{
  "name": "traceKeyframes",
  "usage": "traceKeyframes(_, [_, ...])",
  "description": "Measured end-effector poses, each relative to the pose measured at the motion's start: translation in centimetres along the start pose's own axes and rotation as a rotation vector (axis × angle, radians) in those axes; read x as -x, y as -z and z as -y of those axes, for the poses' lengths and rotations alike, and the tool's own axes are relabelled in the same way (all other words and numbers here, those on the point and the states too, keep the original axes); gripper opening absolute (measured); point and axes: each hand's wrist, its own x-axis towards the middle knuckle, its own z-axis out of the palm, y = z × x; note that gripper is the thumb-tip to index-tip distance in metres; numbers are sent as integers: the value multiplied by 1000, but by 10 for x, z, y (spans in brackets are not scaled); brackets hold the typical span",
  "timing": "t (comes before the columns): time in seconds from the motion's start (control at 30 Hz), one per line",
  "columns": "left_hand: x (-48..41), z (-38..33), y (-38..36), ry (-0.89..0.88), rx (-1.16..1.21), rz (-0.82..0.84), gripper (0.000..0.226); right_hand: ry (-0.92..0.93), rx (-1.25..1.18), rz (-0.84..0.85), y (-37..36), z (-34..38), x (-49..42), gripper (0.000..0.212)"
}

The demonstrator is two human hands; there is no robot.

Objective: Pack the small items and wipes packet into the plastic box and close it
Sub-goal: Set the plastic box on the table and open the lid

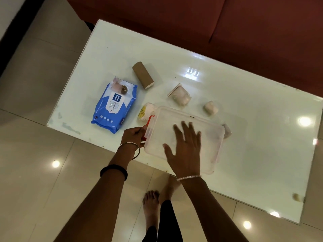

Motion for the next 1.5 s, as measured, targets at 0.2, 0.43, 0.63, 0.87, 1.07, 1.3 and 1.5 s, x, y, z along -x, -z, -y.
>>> traceKeyframes(0.2, [-2, 4, 2, 17, 101, 52, 16, 172, 116, 77, -5, 42, -48, 83])
traceKeyframes(0.43, [-3, 2, 2, -19, 53, 85, 12, 155, 405, 278, -6, 67, -71, 85])
traceKeyframes(0.63, [-4, 6, 3, -59, 33, 82, 16, 174, 406, 283, -3, 73, -71, 80])
traceKeyframes(0.87, [-7, 7, 0, -70, -39, 46, 19, 167, 358, 291, 2, 72, -73, 85])
traceKeyframes(1.07, [-5, 5, -1, -59, -32, 24, 17, 184, 283, 224, 32, 62, -79, 93])
traceKeyframes(1.3, [4, 2, -3, -40, -77, -20, 19, 249, 215, 170, 103, 8, -68, 77])
traceKeyframes(1.5, [12, -5, 2, -37, -9, -7, 26, 122, -59, 296, 176, -64, -23, 56])
